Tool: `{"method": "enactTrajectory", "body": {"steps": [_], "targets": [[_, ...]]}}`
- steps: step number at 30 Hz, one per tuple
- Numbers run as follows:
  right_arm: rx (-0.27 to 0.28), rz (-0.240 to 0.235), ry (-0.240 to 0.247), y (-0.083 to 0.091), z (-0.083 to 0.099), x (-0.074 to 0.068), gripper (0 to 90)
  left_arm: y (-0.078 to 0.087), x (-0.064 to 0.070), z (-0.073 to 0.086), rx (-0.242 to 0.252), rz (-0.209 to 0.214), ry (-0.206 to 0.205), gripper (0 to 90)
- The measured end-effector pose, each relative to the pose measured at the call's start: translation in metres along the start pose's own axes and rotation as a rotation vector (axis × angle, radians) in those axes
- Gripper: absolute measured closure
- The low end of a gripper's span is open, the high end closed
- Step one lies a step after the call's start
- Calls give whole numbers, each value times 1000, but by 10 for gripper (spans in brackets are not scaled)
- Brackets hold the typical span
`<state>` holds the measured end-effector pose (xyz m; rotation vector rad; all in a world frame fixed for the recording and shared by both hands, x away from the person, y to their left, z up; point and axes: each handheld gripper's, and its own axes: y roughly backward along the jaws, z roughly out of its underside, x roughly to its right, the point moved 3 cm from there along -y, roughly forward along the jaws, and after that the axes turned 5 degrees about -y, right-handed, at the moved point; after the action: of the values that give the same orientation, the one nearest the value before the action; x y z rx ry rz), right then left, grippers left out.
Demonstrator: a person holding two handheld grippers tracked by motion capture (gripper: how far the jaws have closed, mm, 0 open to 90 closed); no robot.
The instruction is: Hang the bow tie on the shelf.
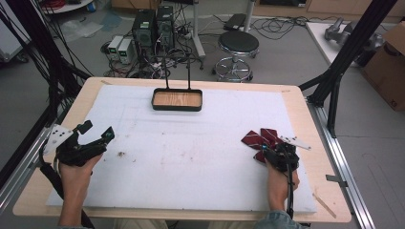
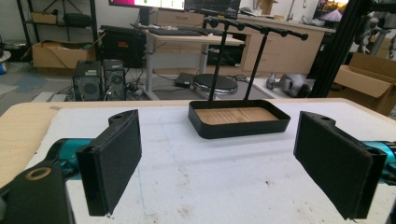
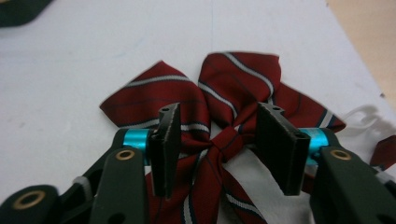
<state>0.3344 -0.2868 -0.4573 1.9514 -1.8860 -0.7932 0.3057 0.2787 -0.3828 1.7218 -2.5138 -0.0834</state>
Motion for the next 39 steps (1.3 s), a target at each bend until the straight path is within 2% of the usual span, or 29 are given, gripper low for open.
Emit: {"method": "enactTrajectory", "body": {"steps": [2,3,4,6,9,10,11,13,14,15,16,17,18,19,20,21,22,23,26,30,31,32,33,35,39], "targets": [[-32,17,-1,-5,1,0,540,0,0,0,2,-1,0,155],[-69,34,-2,-10,3,0,564,1,-1,0,2,0,2,155],[-69,34,-2,-10,3,0,564,1,-1,-1,5,-1,6,155],[-98,54,-2,-15,2,0,625,1,-1,-1,8,5,9,155],[-113,54,-1,-17,-1,0,676,1,-1,-1,9,8,10,155],[-125,40,-24,-19,-4,1,714,1,-1,-1,10,11,12,155],[-125,40,-24,-19,-4,1,714,1,-1,-2,13,11,15,155],[-115,-1,-66,-17,-8,2,731,2,-1,-2,16,10,14,155],[-115,-1,-66,-17,-8,2,731,2,-1,-3,18,9,14,155],[-72,-46,-72,-14,-13,-1,731,3,-1,-3,23,6,16,155],[-72,-46,-72,-14,-13,-1,731,3,-2,-4,23,6,17,155],[-39,-97,-78,-12,-20,-7,731,3,-2,-4,25,7,17,155],[-29,-120,-81,-12,-24,-10,731,3,-2,-4,26,7,19,155],[-29,-120,-81,-12,-24,-10,731,3,-2,-4,28,7,22,155],[-1,-169,-75,-12,-32,-18,731,3,-2,-4,30,9,23,155],[-1,-169,-75,-12,-32,-18,731,3,-2,-4,31,10,24,155],[4,-189,-57,-13,-41,-27,731,3,-2,-4,31,9,23,155],[4,-189,-57,-13,-41,-27,731,3,-3,-4,32,8,24,155],[32,-220,-50,-16,-54,-43,732,3,-3,-3,33,12,27,155],[74,-238,-15,-20,-73,-68,731,3,-4,-3,39,13,36,155],[101,-254,0,-21,-82,-81,731,3,-4,-3,40,15,38,155],[106,-261,4,-22,-87,-88,731,3,-4,-3,44,17,40,155],[106,-261,4,-22,-87,-88,731,3,-4,-3,44,17,40,155],[127,-291,4,-25,-95,-100,731,3,-4,-3,44,19,41,155],[144,-319,25,-30,-112,-122,731,3,-4,-2,44,19,42,155]]}}
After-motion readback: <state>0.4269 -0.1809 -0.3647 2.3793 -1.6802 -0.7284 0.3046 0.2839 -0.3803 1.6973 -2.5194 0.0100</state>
